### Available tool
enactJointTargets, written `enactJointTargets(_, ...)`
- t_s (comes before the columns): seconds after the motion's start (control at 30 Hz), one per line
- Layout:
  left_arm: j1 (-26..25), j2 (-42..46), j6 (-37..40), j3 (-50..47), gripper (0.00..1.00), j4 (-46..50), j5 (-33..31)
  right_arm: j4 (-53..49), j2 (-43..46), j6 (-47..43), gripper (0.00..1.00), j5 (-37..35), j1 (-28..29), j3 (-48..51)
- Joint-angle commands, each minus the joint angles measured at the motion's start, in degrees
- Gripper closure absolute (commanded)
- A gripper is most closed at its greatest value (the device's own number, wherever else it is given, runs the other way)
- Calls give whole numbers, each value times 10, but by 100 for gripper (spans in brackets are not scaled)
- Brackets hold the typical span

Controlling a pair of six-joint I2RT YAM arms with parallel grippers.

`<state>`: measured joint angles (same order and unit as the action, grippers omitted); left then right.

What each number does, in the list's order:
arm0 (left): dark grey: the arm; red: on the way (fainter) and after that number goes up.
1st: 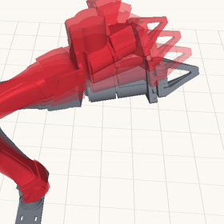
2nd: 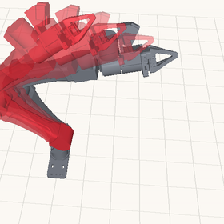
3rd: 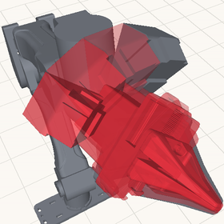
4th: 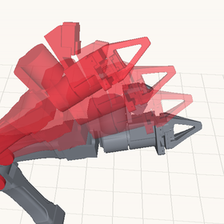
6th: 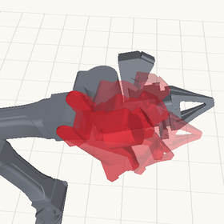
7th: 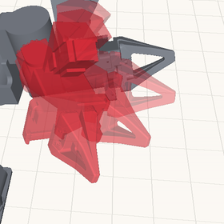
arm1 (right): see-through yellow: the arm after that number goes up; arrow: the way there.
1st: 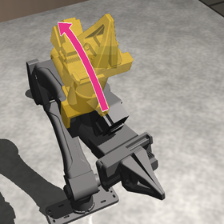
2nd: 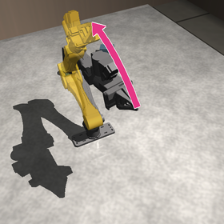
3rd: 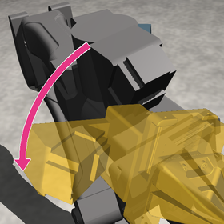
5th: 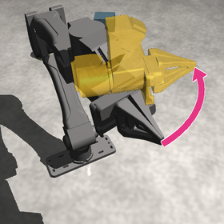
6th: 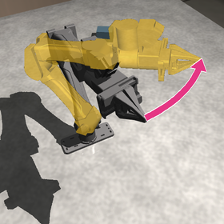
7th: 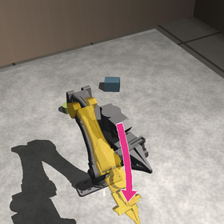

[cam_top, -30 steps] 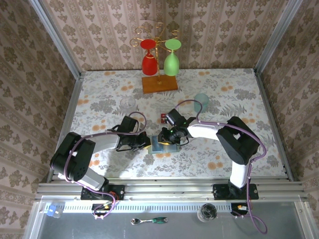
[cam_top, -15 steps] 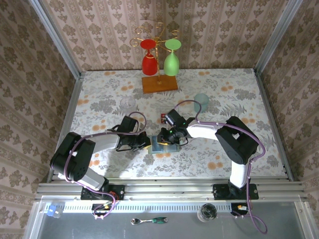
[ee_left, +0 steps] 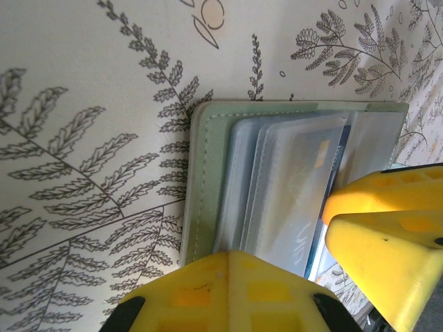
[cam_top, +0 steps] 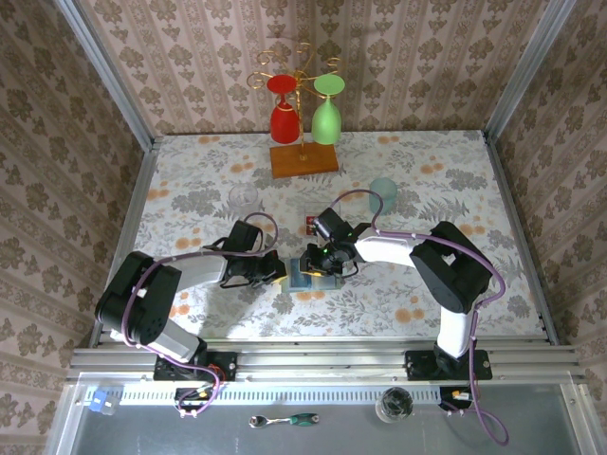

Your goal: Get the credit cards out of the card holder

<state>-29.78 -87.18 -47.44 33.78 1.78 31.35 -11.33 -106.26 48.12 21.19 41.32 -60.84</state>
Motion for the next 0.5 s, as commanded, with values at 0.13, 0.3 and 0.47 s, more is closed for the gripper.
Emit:
enactJointTargets(0.13,9,9,17,6,100,26,-1,-38,13,-13,72,-31,4,-13)
enactJointTargets(0.3,9,26,15,16,100,36,-2,-35,24,-16,72,-29,4,-13)
enactJointTargets(0.47,8,46,15,28,100,53,-9,-33,38,-15,72,-28,4,-9)
